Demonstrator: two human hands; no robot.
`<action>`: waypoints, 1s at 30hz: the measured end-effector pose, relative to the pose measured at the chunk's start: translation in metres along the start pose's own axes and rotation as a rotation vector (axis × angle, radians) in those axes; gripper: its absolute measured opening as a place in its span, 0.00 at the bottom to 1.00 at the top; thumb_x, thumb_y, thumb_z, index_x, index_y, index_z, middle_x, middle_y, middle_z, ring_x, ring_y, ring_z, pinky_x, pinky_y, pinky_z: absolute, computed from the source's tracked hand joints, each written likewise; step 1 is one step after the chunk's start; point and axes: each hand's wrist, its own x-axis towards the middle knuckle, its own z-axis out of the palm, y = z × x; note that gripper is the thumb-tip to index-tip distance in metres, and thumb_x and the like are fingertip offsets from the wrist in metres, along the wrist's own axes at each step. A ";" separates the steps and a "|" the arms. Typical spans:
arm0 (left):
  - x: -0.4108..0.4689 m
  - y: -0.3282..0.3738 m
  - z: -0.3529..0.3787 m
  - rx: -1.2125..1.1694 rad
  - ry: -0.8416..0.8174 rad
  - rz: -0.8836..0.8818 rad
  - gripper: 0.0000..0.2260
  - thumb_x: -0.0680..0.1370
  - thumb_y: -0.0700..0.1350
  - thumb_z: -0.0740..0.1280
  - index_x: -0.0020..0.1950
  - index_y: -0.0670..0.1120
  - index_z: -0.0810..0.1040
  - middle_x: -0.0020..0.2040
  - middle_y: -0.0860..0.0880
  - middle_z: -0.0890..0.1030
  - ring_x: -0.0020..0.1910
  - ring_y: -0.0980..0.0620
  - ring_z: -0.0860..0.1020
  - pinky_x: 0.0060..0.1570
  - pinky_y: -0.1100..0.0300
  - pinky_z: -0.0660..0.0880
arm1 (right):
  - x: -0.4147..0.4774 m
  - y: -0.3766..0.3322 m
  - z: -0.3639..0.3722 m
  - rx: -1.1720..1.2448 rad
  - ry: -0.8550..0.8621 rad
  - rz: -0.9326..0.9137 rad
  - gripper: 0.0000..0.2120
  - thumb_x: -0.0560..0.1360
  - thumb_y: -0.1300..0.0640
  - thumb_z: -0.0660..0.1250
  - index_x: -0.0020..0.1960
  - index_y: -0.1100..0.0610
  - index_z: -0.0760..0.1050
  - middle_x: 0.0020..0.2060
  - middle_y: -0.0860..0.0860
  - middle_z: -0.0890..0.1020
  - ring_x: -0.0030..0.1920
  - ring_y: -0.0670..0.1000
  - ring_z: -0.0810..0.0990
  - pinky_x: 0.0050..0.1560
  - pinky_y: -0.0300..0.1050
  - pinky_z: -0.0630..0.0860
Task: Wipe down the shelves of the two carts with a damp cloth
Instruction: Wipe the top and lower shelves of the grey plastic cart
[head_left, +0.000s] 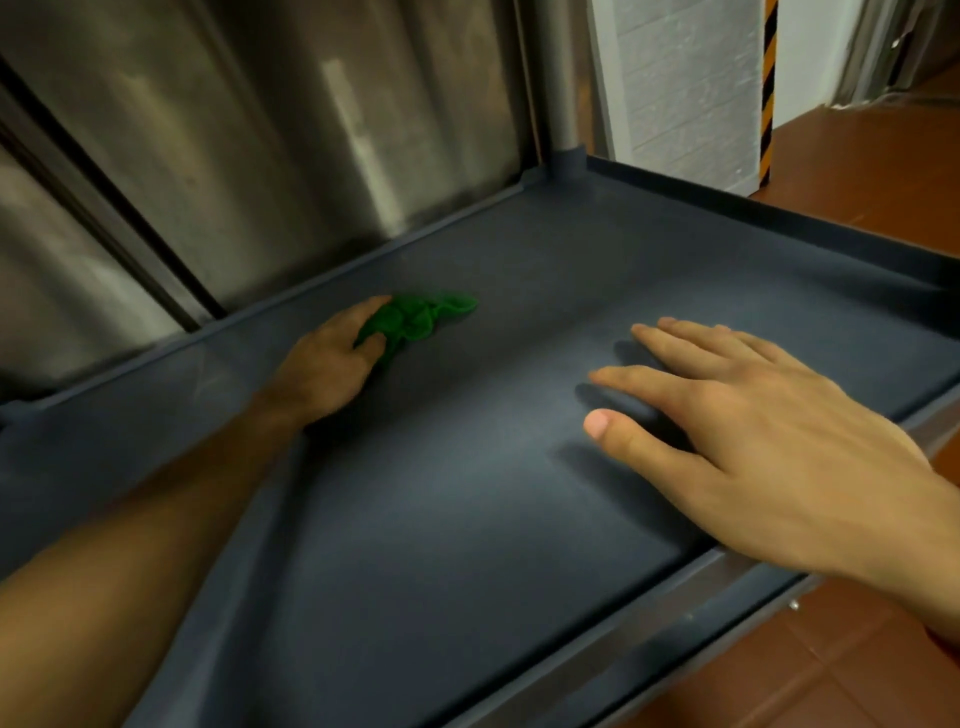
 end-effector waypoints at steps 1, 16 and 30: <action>0.014 -0.007 -0.001 0.015 0.004 -0.032 0.22 0.83 0.46 0.60 0.78 0.52 0.63 0.76 0.48 0.67 0.75 0.48 0.65 0.74 0.59 0.57 | 0.000 0.001 0.002 -0.003 0.010 0.005 0.38 0.73 0.26 0.34 0.74 0.37 0.64 0.78 0.46 0.61 0.79 0.46 0.52 0.73 0.39 0.43; 0.049 -0.013 0.002 0.029 0.101 -0.060 0.19 0.84 0.44 0.58 0.75 0.46 0.68 0.73 0.40 0.69 0.72 0.41 0.67 0.70 0.57 0.59 | 0.001 0.000 0.001 -0.023 0.034 0.051 0.37 0.72 0.26 0.36 0.73 0.38 0.65 0.77 0.45 0.64 0.77 0.45 0.54 0.71 0.37 0.41; 0.036 0.003 0.010 -0.026 -0.012 0.097 0.20 0.83 0.45 0.60 0.76 0.49 0.67 0.73 0.47 0.70 0.72 0.51 0.67 0.71 0.65 0.57 | 0.000 -0.003 -0.003 -0.068 -0.072 0.046 0.39 0.70 0.25 0.34 0.77 0.36 0.55 0.79 0.46 0.56 0.79 0.47 0.49 0.75 0.46 0.52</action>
